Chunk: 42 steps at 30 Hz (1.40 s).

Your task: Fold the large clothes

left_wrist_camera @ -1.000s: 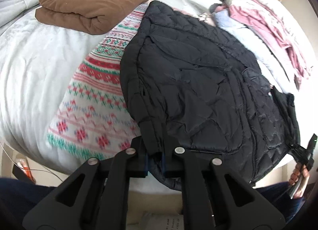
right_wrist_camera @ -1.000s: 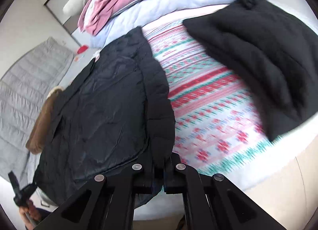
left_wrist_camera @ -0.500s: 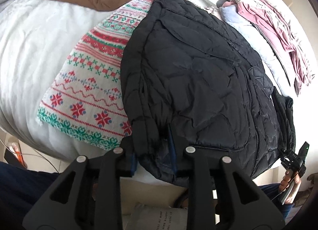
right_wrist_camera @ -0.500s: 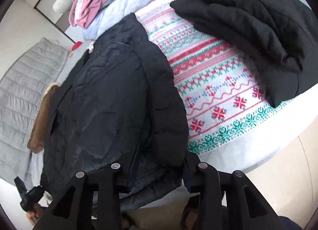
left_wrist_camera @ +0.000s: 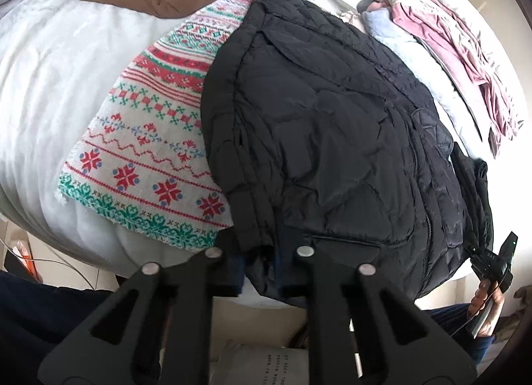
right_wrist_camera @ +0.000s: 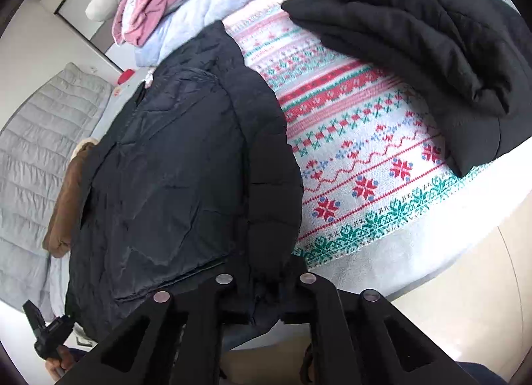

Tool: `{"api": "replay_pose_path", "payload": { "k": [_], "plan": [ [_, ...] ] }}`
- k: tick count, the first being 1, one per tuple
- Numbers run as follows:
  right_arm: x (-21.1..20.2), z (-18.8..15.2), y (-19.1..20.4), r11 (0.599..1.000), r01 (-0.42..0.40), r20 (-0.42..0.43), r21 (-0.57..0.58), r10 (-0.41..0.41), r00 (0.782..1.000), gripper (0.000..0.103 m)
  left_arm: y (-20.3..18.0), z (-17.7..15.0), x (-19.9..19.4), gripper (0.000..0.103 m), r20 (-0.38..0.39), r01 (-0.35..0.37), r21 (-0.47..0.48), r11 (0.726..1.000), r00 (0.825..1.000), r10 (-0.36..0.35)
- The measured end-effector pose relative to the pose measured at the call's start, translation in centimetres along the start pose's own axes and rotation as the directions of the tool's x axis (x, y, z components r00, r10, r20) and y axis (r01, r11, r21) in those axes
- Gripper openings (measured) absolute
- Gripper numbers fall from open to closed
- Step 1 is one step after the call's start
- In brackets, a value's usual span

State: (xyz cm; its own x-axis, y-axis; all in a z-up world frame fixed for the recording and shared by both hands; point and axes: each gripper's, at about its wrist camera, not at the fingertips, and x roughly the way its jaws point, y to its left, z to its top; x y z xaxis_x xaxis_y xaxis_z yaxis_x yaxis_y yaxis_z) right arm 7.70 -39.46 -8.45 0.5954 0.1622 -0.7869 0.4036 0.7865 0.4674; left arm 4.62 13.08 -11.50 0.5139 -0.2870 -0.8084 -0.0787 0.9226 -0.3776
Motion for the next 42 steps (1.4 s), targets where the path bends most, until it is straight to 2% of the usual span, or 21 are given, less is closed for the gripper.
{"api": "replay_pose_path", "payload": {
  "k": [7, 10, 14, 18, 22, 28, 32, 35, 37, 39, 42],
  "plan": [
    [-2.2, -0.1, -0.3, 0.998, -0.069, 0.087, 0.008, 0.068, 0.994, 0.005, -0.2, 0.1, -1.7, 0.008, 0.042, 0.024, 0.010, 1.000, 0.999, -0.024],
    [-3.2, -0.3, -0.1, 0.993, -0.117, 0.120, 0.002, 0.116, 0.986, 0.004, -0.7, 0.1, -3.2, 0.007, 0.080, 0.009, 0.016, 1.000, 0.997, -0.011],
    [-5.2, -1.6, 0.2, 0.978, -0.207, 0.154, -0.003, 0.204, 0.967, 0.004, -1.9, -0.1, -5.9, 0.007, 0.149, -0.027, 0.063, 0.998, 0.989, 0.017],
    [-6.6, -2.4, 0.6, 0.970, -0.245, 0.167, 0.012, 0.239, 0.956, 0.004, -2.3, 0.2, -7.8, 0.007, 0.168, -0.013, 0.084, 0.996, 0.986, -0.002],
    [-9.1, -2.7, 0.8, 0.954, -0.300, 0.210, 0.009, 0.291, 0.933, 0.004, -2.2, 0.5, -9.2, 0.007, 0.194, -0.007, 0.096, 0.995, 0.981, -0.012],
    [-11.8, -3.3, 1.4, 0.945, -0.324, 0.257, -0.033, 0.322, 0.911, 0.004, -3.0, 0.3, -11.5, 0.006, 0.258, -0.045, 0.153, 0.987, 0.966, 0.004],
    [-14.5, -3.9, 2.4, 0.929, -0.363, 0.289, -0.077, 0.369, 0.883, 0.004, -3.0, 0.5, -13.7, 0.006, 0.275, 0.016, 0.158, 0.987, 0.959, -0.059],
    [-16.7, -4.3, 3.2, 0.915, -0.387, 0.322, -0.111, 0.401, 0.857, 0.004, -2.1, 0.9, -15.8, 0.006, 0.282, 0.135, 0.129, 0.982, 0.945, -0.167],
    [-17.9, -4.2, 3.5, 0.908, -0.398, 0.341, -0.130, 0.418, 0.842, 0.003, -1.5, 1.4, -16.9, 0.006, 0.305, 0.156, 0.116, 0.981, 0.934, -0.185],
    [-18.2, -4.0, 3.5, 0.915, -0.381, 0.347, -0.135, 0.404, 0.846, 0.003, -0.8, 2.2, -16.8, 0.006, 0.323, 0.139, 0.103, 0.985, 0.932, -0.166],
    [-16.5, -3.2, 2.5, 0.924, -0.378, 0.318, -0.057, 0.376, 0.870, 0.003, 0.0, 2.9, -15.4, 0.006, 0.293, 0.131, 0.061, 0.989, 0.945, -0.144]
  ]
}}
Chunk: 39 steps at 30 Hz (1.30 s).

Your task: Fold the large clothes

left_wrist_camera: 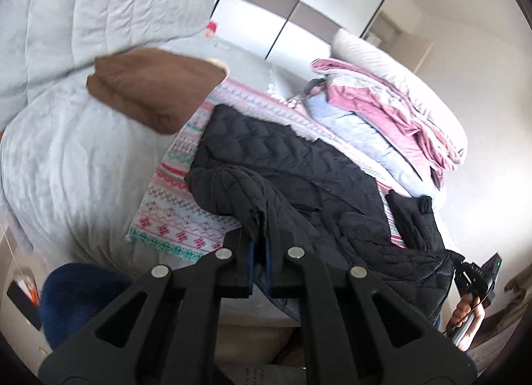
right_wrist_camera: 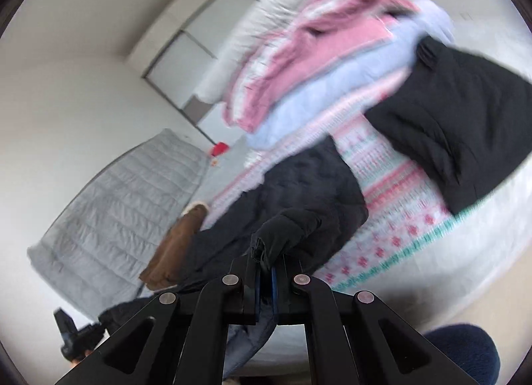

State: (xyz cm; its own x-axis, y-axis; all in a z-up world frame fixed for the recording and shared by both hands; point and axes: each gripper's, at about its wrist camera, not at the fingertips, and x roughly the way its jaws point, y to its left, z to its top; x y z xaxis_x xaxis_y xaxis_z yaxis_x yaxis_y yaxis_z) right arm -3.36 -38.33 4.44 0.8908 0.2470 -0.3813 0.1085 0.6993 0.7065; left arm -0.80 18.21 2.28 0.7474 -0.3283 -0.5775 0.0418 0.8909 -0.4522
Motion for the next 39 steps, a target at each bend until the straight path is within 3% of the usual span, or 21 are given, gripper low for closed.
{"api": "replay_pose_path", "payload": {
  "k": [4, 8, 15, 18, 24, 28, 31, 33, 39],
  "plan": [
    [0.0, 0.3, -0.4, 0.998, -0.053, 0.033, 0.037, 0.051, 0.998, 0.004, 0.1, 0.8, 0.5, 0.006, 0.002, 0.001, -0.016, 1.000, 1.000, -0.001],
    [1.3, 1.9, 0.1, 0.997, -0.048, 0.044, 0.052, 0.046, 0.998, 0.004, 0.1, 2.1, 1.0, 0.006, 0.017, 0.009, -0.039, 0.999, 1.000, -0.008],
    [7.4, 7.6, 0.3, 0.972, -0.107, 0.081, 0.209, 0.092, 0.992, 0.004, -1.0, 9.9, 6.6, 0.006, 0.021, -0.004, -0.163, 0.987, 1.000, 0.008],
    [11.9, 11.4, 0.9, 0.967, -0.073, 0.091, 0.244, 0.052, 0.995, 0.004, -2.1, 13.9, 10.1, 0.006, 0.016, -0.029, -0.217, 0.976, 0.999, 0.033],
    [22.3, 17.4, -0.9, 0.939, 0.011, 0.019, 0.343, -0.018, 1.000, 0.004, -3.6, 20.0, 19.7, 0.007, -0.011, -0.108, -0.251, 0.962, 0.994, 0.108],
    [28.4, 18.6, -3.6, 0.926, 0.125, -0.045, 0.356, -0.117, 0.992, 0.004, -3.1, 20.0, 26.9, 0.007, -0.071, -0.175, -0.240, 0.955, 0.984, 0.163],
    [32.2, 17.5, -6.7, 0.905, 0.229, -0.139, 0.360, -0.190, 0.972, 0.005, -2.2, 19.2, 31.5, 0.007, -0.132, -0.237, -0.204, 0.950, 0.968, 0.213],
    [33.8, 17.2, -8.6, 0.884, 0.239, -0.189, 0.401, -0.176, 0.966, 0.005, -1.7, 19.4, 34.1, 0.008, -0.174, -0.251, -0.175, 0.952, 0.960, 0.221],
    [37.7, 19.0, -9.5, 0.883, 0.292, -0.213, 0.367, -0.226, 0.950, 0.008, -0.6, 21.6, 37.1, 0.017, -0.162, -0.255, -0.151, 0.955, 0.959, 0.231]
  ]
}}
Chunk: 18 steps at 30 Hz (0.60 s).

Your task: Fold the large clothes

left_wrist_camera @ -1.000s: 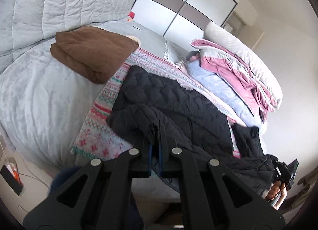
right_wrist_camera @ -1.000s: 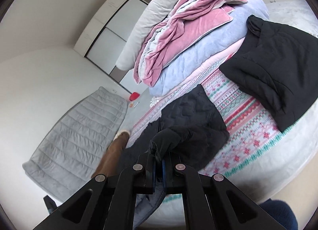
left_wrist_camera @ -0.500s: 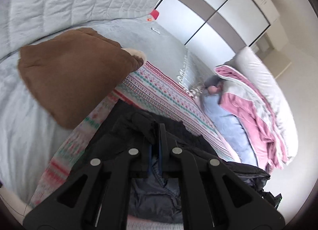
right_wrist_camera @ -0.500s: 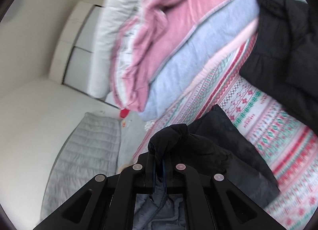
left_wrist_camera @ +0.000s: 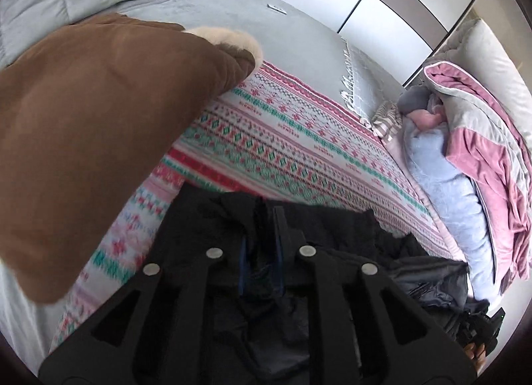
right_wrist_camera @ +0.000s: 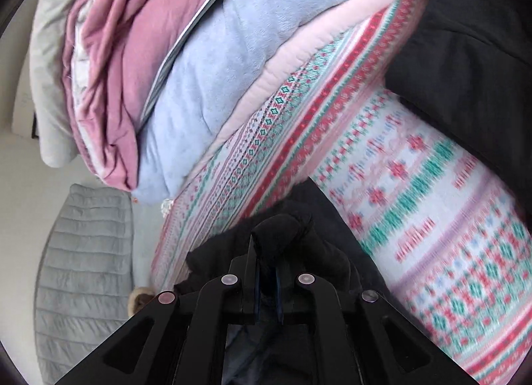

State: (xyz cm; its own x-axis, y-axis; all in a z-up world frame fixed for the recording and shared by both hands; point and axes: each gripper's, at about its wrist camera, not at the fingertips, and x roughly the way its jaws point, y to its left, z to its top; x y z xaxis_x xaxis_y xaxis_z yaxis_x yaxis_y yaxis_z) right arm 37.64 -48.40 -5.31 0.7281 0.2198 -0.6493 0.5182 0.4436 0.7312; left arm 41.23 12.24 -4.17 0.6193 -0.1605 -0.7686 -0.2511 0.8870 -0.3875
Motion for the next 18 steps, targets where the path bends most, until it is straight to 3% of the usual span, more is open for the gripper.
{"api": "replay_pose_path", "payload": {
  "k": [7, 10, 12, 14, 18],
  "plan": [
    [4.9, 1.3, 1.6, 0.994, 0.088, 0.024, -0.059, -0.087, 0.996, 0.009, -1.4, 1.1, 5.2, 0.025, -0.023, -0.082, 0.088, 0.993, 0.996, 0.084],
    [5.3, 2.0, 1.6, 0.992, 0.106, 0.045, -0.062, -0.103, 0.994, 0.021, -1.4, 1.7, 5.3, 0.032, -0.023, -0.070, 0.092, 0.993, 0.997, 0.072],
    [4.9, 2.4, 1.4, 0.992, 0.117, 0.083, -0.056, -0.112, 0.990, 0.037, -1.3, 2.1, 4.3, 0.039, 0.008, -0.073, 0.088, 0.993, 0.997, 0.073],
    [4.2, 2.5, 1.0, 0.989, 0.143, 0.115, -0.041, -0.138, 0.984, 0.049, -1.2, 2.6, 2.9, 0.062, 0.061, -0.093, 0.077, 0.993, 0.994, 0.088],
    [2.8, 2.8, 0.2, 0.990, 0.140, 0.142, -0.001, -0.138, 0.980, 0.050, -0.3, 3.5, -0.2, 0.066, 0.145, -0.065, 0.017, 0.998, 0.987, 0.062]
  ]
}}
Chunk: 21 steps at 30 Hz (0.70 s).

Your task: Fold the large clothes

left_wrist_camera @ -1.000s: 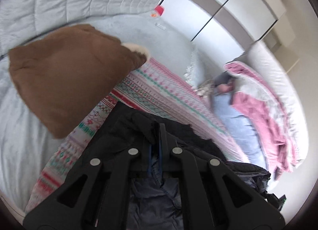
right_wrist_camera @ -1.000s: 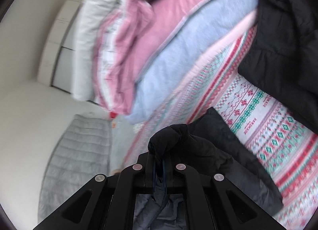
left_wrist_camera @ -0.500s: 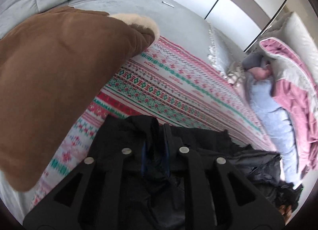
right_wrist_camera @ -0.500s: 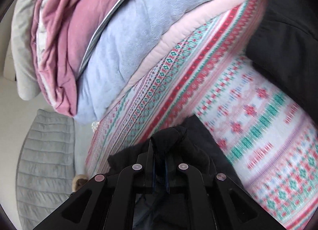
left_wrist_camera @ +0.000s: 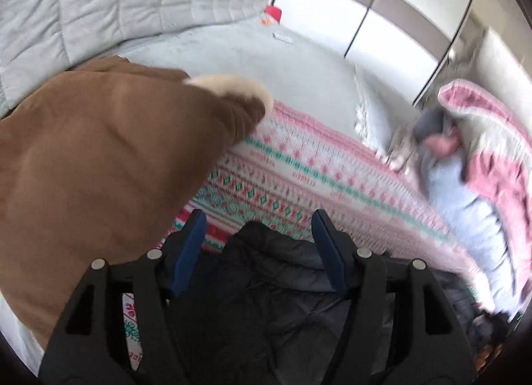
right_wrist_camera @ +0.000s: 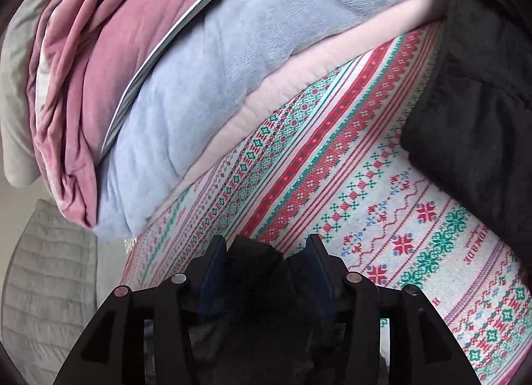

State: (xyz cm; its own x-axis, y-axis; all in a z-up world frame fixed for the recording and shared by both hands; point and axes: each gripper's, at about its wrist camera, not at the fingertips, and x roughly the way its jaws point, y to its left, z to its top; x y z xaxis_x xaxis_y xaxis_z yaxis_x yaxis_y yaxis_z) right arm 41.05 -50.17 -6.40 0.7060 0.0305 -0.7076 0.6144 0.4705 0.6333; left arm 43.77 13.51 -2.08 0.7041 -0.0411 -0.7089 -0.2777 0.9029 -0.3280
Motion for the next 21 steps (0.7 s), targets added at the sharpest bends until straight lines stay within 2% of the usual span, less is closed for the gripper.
{"api": "replay_pose_path", "payload": {
  "k": [3, 5, 10, 12, 14, 17, 21],
  "plan": [
    [-1.3, 0.0, 0.1, 1.000, 0.014, 0.007, -0.006, -0.014, 1.000, 0.050, 0.1, -0.1, -1.1, 0.066, -0.011, 0.036, -0.035, 0.999, 0.999, -0.036],
    [-2.3, -0.3, 0.6, 0.999, 0.021, 0.023, -0.035, -0.020, 1.000, 0.050, -0.7, -0.8, -1.2, 0.066, -0.036, 0.055, -0.025, 0.998, 0.998, -0.056],
    [-4.6, -1.8, 3.7, 0.979, 0.036, 0.055, -0.201, -0.026, 0.998, 0.050, -4.3, -4.3, 0.8, 0.067, -0.181, 0.091, 0.096, 0.991, 0.981, -0.072],
    [-4.4, -2.9, 5.2, 0.950, 0.016, 0.012, -0.312, -0.013, 1.000, 0.050, -5.0, -5.5, 1.7, 0.067, -0.195, 0.053, 0.140, 0.989, 0.981, -0.025],
    [-3.4, -3.9, 5.8, 0.929, 0.024, -0.022, -0.369, -0.034, 0.999, 0.050, -4.9, -6.2, 2.4, 0.067, -0.195, 0.008, 0.162, 0.987, 0.980, 0.024],
    [-1.2, -4.6, 5.1, 0.925, 0.067, -0.055, -0.375, -0.094, 0.994, 0.050, -4.4, -6.7, 3.2, 0.067, -0.187, -0.038, 0.173, 0.984, 0.980, 0.071],
    [1.0, -4.8, 4.6, 0.913, 0.085, -0.064, -0.398, -0.120, 0.991, 0.050, -3.8, -7.0, 3.3, 0.067, -0.167, -0.058, 0.174, 0.983, 0.982, 0.088]
  ]
}}
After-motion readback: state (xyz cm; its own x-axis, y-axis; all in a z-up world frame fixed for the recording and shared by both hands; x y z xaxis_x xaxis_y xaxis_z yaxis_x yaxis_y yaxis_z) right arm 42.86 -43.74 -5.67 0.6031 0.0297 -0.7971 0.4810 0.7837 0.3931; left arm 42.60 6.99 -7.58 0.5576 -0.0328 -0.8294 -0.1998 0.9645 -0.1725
